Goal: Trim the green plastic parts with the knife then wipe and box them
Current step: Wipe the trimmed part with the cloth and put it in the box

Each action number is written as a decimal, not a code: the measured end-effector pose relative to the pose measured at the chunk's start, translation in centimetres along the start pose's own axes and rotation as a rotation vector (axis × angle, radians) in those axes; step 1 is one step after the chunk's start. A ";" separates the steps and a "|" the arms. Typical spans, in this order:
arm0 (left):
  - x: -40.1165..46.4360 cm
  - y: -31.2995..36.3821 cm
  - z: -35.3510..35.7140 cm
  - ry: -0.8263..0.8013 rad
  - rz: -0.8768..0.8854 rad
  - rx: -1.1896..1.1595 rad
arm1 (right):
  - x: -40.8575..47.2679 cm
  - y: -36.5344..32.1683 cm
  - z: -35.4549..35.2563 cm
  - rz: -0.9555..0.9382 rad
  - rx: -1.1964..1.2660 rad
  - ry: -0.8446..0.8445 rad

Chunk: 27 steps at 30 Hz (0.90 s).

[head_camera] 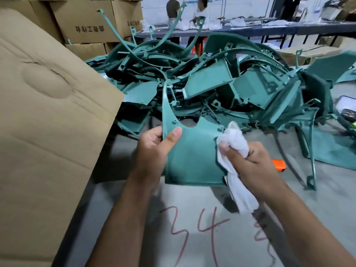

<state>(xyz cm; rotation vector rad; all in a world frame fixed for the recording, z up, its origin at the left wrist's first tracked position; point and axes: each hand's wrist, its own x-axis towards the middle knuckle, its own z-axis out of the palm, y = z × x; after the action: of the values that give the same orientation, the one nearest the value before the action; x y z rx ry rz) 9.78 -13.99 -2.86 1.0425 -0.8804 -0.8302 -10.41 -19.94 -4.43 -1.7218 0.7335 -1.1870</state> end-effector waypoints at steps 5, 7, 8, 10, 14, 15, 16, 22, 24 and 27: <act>0.6 0.6 -0.6 0.260 0.179 -0.200 | 0.7 -0.9 -0.1 0.274 0.499 0.397; 0.9 0.5 -1.1 0.273 0.192 -0.207 | 0.2 -1.0 0.1 0.253 0.446 0.227; 0.9 0.3 -1.1 0.270 0.191 -0.187 | -0.2 -1.1 0.7 0.268 0.416 0.117; 0.7 0.1 -0.7 0.264 0.172 -0.167 | -0.9 -0.9 2.6 0.239 0.355 -0.026; 0.3 -0.6 1.0 0.293 0.216 -0.156 | -1.0 -0.3 5.2 0.261 0.205 0.265; 0.1 -0.7 1.7 0.303 0.243 -0.150 | -0.9 -0.2 5.2 0.299 0.196 0.348; -0.2 -0.9 2.4 0.304 0.270 -0.143 | -0.8 -0.3 5.0 0.356 0.237 0.436; -0.5 -1.1 3.9 0.320 0.291 -0.270 | -0.1 -0.5 4.9 0.430 0.682 0.476; -0.6 -1.4 4.1 0.275 0.205 -0.309 | -0.6 -0.2 5.8 0.434 0.585 0.363; -1.1 -1.4 4.5 0.247 0.128 -0.318 | -0.9 -0.2 6.1 0.404 0.372 0.340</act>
<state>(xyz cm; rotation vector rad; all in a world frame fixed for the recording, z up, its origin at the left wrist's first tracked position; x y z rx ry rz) 5.13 -15.03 -3.26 0.7806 -0.5762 -0.6891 -5.08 -17.11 -5.48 -1.0187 0.9423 -1.2455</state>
